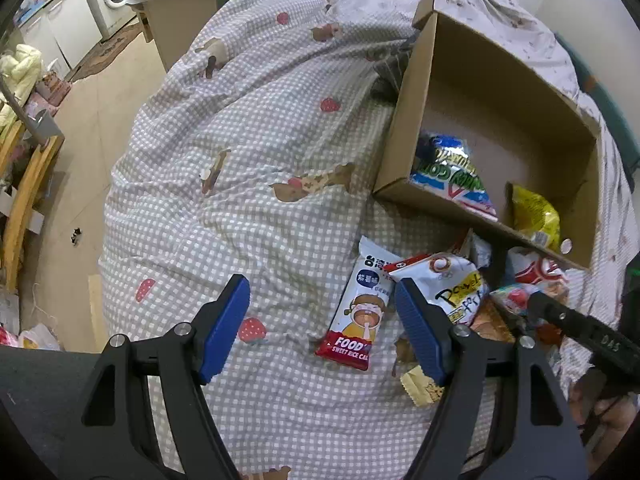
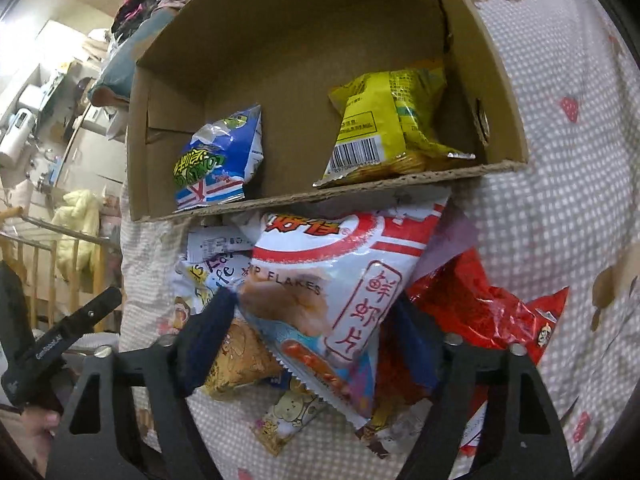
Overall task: Organize snacks
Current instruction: 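Move both tools back toward the snack pile, then grasp the rice cake bar with left tool while right tool grasps shrimp flakes bag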
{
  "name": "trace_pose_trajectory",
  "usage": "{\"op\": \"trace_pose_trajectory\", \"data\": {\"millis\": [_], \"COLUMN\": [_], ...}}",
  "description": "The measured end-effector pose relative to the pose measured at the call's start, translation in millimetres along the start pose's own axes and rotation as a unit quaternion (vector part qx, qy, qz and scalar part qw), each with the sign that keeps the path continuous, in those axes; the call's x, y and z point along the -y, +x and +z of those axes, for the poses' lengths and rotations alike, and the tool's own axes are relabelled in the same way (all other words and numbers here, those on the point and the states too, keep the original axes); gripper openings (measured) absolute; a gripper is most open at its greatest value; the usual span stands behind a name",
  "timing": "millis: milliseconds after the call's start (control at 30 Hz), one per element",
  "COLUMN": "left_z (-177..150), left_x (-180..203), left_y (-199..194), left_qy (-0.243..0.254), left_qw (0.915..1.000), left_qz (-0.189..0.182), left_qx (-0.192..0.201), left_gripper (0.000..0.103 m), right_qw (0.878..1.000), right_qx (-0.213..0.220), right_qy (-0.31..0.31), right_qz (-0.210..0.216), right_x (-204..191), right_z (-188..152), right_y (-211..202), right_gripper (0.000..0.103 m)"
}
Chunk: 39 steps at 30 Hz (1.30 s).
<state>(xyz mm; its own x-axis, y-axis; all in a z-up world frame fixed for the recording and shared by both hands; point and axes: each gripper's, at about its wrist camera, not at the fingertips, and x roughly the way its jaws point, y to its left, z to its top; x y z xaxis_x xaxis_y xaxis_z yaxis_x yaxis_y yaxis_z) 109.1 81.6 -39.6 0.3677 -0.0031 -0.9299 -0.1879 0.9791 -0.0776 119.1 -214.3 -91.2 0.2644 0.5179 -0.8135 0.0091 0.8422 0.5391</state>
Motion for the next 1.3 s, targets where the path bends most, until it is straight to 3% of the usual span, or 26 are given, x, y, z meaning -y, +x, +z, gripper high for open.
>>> {"op": "trace_pose_trajectory", "data": {"millis": [133, 333, 433, 533, 700, 833, 1067, 1167, 1233, 1300], "left_z": [2, 3, 2, 1, -6, -12, -9, -10, -12, -15], "left_x": [7, 5, -2, -3, 10, 26, 40, 49, 55, 61], "left_y": [7, 17, 23, 30, 48, 63, 74, 82, 84, 82], "left_qy": [0.002, -0.007, -0.026, -0.026, 0.01, 0.053, 0.087, 0.104, 0.116, 0.13], "left_qw": [1.0, 0.9995, 0.998, 0.997, 0.9949, 0.9922, 0.9911, 0.9885, 0.9872, 0.9856], "left_qz": [0.001, -0.011, -0.03, -0.032, -0.026, -0.013, 0.017, 0.021, 0.027, 0.039], "left_qx": [-0.006, -0.03, -0.049, -0.066, -0.097, -0.112, -0.1, -0.108, -0.106, -0.101], "left_gripper": [0.072, 0.072, 0.064, 0.063, 0.063, 0.063, 0.063, 0.048, 0.03, 0.029], "right_qw": [1.0, 0.999, 0.998, 0.997, 0.994, 0.994, 0.994, 0.994, 0.995, 0.995], "right_qx": [0.005, 0.006, 0.027, 0.053, 0.093, 0.097, 0.099, 0.097, 0.095, 0.095], "right_qy": [-0.002, -0.01, -0.024, -0.021, -0.028, -0.023, -0.004, 0.008, 0.013, 0.013], "right_qz": [0.001, 0.035, 0.046, 0.054, 0.048, 0.052, 0.044, 0.043, 0.043, 0.04], "right_x": [4, 3, 0, 1, -2, 3, 12, 17, 18, 18], "right_z": [-1, -17, -24, -30, -34, -32, -31, -31, -32, -33], "right_y": [-6, -34, -53, -67, -82, -85, -85, -86, -86, -87], "right_gripper": [0.053, 0.048, 0.048, 0.046, 0.043, 0.042, 0.042, 0.042, 0.042, 0.042]}}
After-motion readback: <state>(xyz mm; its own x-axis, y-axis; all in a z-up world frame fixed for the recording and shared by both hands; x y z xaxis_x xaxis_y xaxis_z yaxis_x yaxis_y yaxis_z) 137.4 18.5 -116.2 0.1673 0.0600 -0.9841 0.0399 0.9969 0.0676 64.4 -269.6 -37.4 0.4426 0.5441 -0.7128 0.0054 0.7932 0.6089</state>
